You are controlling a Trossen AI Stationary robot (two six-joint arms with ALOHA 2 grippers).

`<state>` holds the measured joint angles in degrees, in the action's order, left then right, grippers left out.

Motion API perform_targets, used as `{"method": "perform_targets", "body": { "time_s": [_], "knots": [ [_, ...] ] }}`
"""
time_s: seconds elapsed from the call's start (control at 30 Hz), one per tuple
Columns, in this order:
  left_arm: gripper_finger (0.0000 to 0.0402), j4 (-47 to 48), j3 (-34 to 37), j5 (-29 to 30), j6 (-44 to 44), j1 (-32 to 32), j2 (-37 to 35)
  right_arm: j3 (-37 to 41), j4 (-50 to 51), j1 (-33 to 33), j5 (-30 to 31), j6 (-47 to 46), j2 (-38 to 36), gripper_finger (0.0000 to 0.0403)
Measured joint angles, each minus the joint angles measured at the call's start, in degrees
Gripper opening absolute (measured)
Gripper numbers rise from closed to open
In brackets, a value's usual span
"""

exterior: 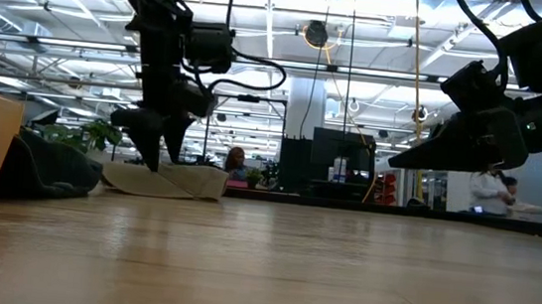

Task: Pick & Place hat
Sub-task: Put the brown cap into the blue bin

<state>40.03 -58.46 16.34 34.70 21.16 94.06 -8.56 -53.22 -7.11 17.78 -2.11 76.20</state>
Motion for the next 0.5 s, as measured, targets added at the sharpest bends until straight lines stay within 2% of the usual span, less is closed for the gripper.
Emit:
{"method": "perform_targets", "body": {
  "time_s": [0.13, 0.27, 0.5],
  "knots": [
    [0.0280, 0.03, 0.00, -2.62, -0.59, 2.80, 0.07, 0.00, 0.00, 0.00, -0.02, 0.00, 0.00, 0.0023],
    [0.0232, 0.35, 0.00, -5.80, -0.95, 5.11, 0.07, -0.02, 0.01, 0.00, -0.02, 0.00, 0.00, 0.0023],
    [0.0143, 0.53, 0.00, -7.64, -1.27, 6.57, 0.07, -0.02, 0.17, 0.00, -0.04, 0.00, 0.00, 0.0023]
  ]
}}
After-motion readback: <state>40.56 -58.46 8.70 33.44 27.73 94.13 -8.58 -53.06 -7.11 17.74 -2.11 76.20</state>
